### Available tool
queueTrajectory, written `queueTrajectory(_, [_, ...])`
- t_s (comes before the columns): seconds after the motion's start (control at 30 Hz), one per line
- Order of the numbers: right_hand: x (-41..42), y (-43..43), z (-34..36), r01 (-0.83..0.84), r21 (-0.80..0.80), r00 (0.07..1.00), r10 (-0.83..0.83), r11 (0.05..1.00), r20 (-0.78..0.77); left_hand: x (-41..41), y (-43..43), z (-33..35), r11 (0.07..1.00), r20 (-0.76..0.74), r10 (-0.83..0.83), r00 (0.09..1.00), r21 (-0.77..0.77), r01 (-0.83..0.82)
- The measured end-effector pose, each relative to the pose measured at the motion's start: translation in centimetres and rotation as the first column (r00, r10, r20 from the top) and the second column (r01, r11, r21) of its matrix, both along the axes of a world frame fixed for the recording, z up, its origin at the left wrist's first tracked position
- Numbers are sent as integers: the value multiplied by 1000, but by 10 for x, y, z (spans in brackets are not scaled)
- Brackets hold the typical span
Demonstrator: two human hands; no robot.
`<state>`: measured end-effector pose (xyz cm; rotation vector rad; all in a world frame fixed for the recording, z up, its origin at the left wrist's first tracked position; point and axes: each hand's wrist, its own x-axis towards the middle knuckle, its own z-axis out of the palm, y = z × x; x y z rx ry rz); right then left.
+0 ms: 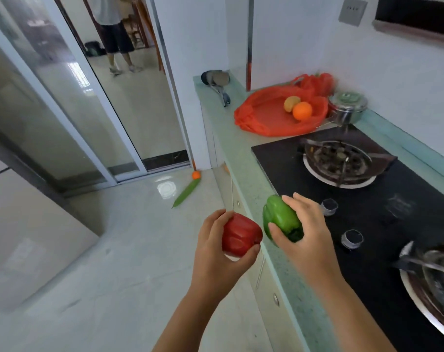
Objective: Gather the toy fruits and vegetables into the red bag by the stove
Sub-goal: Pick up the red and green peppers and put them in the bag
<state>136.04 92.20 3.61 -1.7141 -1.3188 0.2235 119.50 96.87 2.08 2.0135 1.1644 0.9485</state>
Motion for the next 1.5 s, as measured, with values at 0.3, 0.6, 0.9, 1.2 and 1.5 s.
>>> queueTrajectory(0.3, [7, 81, -8, -47, -61, 999, 48, 997, 13, -5, 89, -14, 995, 56, 71, 996, -76, -67])
queueTrajectory(0.6, [-20, 221, -10, -18, -81, 1000, 19, 997, 17, -19, 236, -30, 992, 56, 3, 998, -124, 4])
queueTrajectory(0.9, [-68, 388, 9, -73, -57, 994, 77, 996, 73, -58, 398, -19, 996, 29, 10, 1000, -92, -7])
queueTrajectory(1.2, [-48, 459, -6, 29, -72, 998, -25, 997, 52, -35, 478, -30, 988, 20, -87, 996, -127, 89])
queueTrajectory(1.5, [28, 544, -21, 178, -48, 983, -180, 983, -29, 44, 576, -31, 970, -68, -230, 971, -94, 223])
